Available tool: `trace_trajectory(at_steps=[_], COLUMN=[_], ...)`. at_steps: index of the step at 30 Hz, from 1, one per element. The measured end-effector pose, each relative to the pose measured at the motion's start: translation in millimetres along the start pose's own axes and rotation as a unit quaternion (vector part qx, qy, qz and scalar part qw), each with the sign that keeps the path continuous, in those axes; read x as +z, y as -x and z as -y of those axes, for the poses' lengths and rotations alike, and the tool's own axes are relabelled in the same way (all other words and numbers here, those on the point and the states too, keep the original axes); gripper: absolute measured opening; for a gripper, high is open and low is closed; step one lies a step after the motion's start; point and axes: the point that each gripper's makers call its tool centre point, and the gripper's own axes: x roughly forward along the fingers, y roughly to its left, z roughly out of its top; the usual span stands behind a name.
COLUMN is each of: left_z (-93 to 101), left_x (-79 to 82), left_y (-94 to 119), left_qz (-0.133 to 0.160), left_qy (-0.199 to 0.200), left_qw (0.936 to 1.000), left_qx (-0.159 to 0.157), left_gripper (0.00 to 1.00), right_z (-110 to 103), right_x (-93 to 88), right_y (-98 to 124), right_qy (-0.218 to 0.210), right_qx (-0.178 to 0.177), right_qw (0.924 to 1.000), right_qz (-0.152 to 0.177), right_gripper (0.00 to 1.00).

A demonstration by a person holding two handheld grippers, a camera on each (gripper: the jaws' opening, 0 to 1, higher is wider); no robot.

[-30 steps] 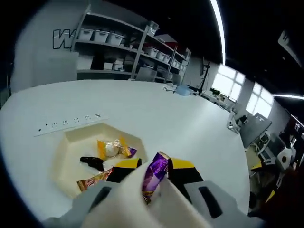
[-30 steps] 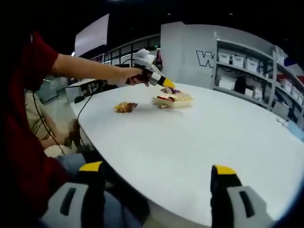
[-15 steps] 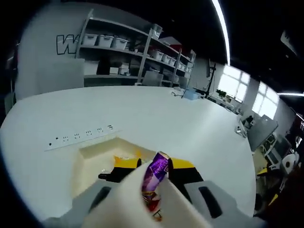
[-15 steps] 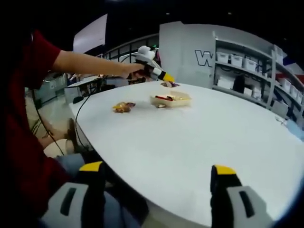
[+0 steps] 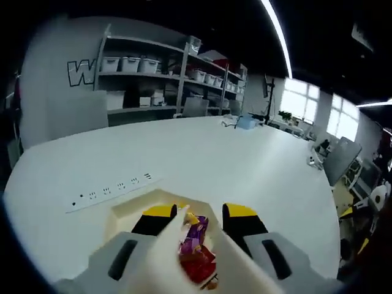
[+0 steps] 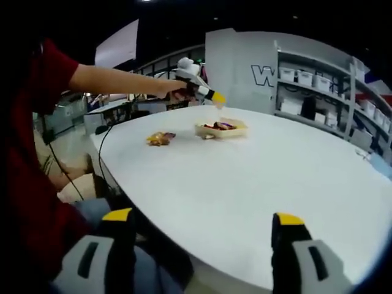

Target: Place the target food into the container with the food tongs after gripping and lifting it, then release it inside without dropping or visibly crushing the food.

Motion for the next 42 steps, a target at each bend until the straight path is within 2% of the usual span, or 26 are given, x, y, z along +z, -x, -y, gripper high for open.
trace_trajectory(at_steps=[8,24,42], left_z=[4.9,28.6,40.6], left_x=[-1.7,-38.4,-76.6], left_y=[11,24,26], left_qz=[0.002,-0.016,-0.028], left_qy=[0.006,0.009,0.027], left_qw=[1.0,0.9997,0.9988], left_qx=[0.0,-0.016,-0.03], left_gripper=[0.27,0.27,0.28], right_z=[-3,-9,-16], right_x=[1.3,4.6,8.9], right_y=[1,0,-7], right_qy=[0.001,0.006,0.012], right_qx=[0.004,0.01,0.021], right_qw=[1.0,0.9999,0.9996], right_qz=[0.005,0.011,0.012], right_gripper=[0.91,0.91,0.91])
